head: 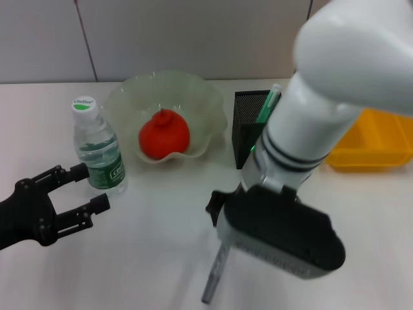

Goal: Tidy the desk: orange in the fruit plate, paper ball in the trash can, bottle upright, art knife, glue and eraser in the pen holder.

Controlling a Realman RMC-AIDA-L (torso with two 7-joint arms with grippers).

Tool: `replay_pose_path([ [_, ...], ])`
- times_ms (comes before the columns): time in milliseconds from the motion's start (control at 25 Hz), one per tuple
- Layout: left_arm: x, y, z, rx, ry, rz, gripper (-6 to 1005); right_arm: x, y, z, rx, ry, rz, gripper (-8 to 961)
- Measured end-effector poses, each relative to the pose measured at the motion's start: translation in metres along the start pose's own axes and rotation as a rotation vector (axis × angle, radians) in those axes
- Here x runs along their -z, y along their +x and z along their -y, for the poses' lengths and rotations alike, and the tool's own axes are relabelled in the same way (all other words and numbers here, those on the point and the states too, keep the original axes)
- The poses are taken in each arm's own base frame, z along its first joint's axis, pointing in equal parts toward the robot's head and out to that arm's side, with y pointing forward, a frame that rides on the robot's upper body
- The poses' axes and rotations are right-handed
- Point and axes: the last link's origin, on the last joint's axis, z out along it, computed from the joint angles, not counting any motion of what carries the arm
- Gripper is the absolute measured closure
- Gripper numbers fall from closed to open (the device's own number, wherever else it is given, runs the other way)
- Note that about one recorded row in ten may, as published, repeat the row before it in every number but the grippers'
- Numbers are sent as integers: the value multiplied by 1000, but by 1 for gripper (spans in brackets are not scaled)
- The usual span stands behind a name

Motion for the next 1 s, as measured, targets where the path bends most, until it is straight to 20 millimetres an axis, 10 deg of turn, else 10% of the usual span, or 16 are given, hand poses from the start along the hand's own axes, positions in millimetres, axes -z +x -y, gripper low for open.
replay_pose_path([
  [1000, -7, 15, 6, 18, -32, -23, 194, 100, 65, -109, -842, 740, 310, 812],
])
